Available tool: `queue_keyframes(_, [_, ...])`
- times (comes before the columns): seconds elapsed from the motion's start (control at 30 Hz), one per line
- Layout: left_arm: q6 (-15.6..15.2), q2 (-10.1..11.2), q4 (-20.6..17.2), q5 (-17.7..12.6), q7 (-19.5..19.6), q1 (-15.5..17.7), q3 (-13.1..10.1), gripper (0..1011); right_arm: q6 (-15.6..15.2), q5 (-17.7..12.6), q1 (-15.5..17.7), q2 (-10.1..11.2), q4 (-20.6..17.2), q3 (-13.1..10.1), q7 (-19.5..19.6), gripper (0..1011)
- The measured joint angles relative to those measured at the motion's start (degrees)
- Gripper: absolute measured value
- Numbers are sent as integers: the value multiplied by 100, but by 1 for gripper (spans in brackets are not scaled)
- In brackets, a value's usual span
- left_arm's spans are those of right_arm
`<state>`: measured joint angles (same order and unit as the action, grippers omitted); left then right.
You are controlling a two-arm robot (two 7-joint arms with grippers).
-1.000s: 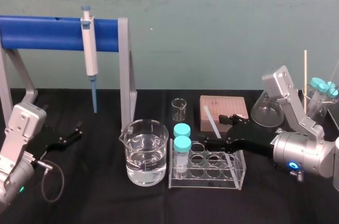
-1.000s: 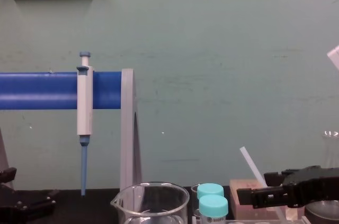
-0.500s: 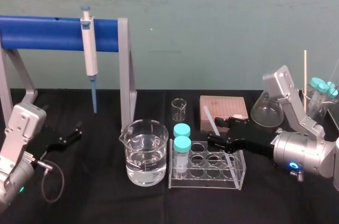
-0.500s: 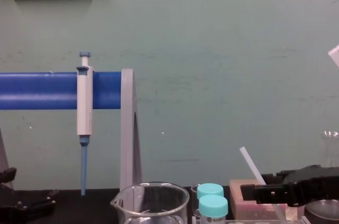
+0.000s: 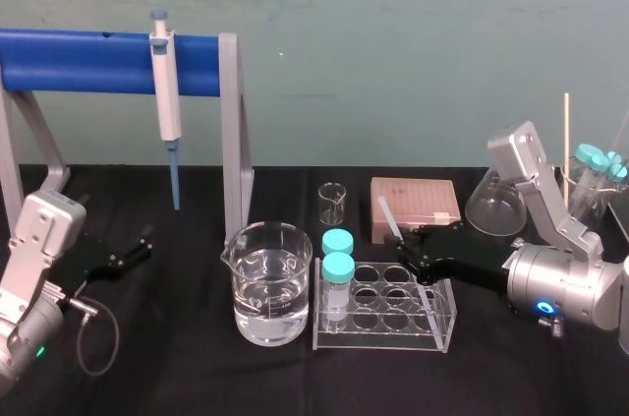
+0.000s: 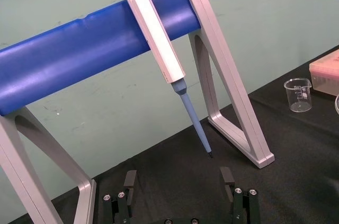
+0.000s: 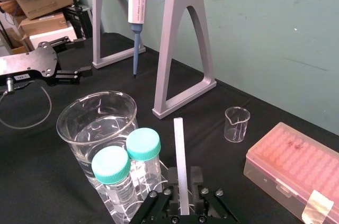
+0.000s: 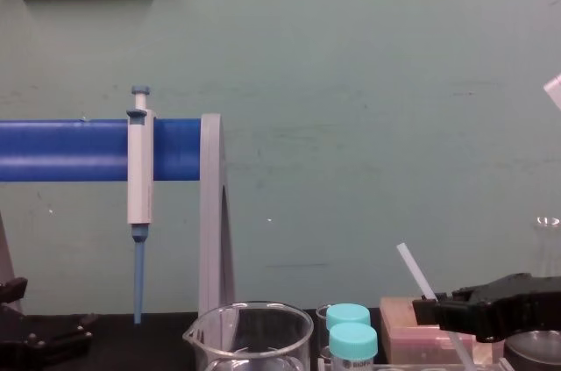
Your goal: Pick up the stirring rod with one hand, then place it down.
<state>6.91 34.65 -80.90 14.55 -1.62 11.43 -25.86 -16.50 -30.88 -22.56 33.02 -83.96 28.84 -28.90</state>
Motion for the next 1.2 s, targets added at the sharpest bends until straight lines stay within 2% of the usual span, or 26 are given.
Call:
queue_keyframes(0.07, [0, 0, 0, 0, 0, 0, 0, 1000, 0, 0, 0, 0, 0, 0, 0, 103])
queue_keyframes(0.13, [0, 0, 0, 0, 0, 0, 0, 1000, 0, 0, 0, 0, 0, 0, 0, 79])
queue_keyframes(0.43, [0, 0, 0, 0, 0, 0, 0, 1000, 116, 0, 69, -11, -22, -51, 32, 67])
queue_keyframes(0.57, [0, 0, 0, 0, 0, 0, 0, 1000, 549, 62, 269, -48, -114, -204, 189, 67])
queue_keyframes(0.63, [0, 0, 0, 0, 0, 0, 0, 1000, 852, 119, 396, -64, -172, -293, 256, 67])
queue_keyframes(0.67, [0, 0, 0, 0, 0, 0, 0, 1000, 1128, 189, 514, -74, -225, -361, 294, 67])
queue_keyframes(0.7, [0, 0, 0, 0, 0, 0, 0, 1000, 1128, 189, 514, -74, -225, -361, 294, 67])
queue_keyframes(0.73, [0, 0, 0, 0, 0, 0, 0, 1000, 1276, 222, 573, -76, -251, -396, 306, 67])
queue_keyframes(0.8, [0, 0, 0, 0, 0, 0, 0, 1000, 1829, 258, 815, -111, -327, -551, 309, 67])
queue_keyframes(0.87, [0, 0, 0, 0, 0, 0, 0, 1000, 1923, 254, 859, -121, -339, -583, 308, 67])
queue_keyframes(0.93, [0, 0, 0, 0, 0, 0, 0, 1000, 2312, 155, 1087, -194, -392, -734, 245, 67])
queue_keyframes(1.03, [0, 0, 0, 0, 0, 0, 0, 1000, 2554, 66, 1265, -252, -438, -857, 180, 67])
queue_keyframes(1.2, [0, 0, 0, 0, 0, 0, 0, 1000, 2718, 8, 1428, -312, -498, -1000, 141, 67])
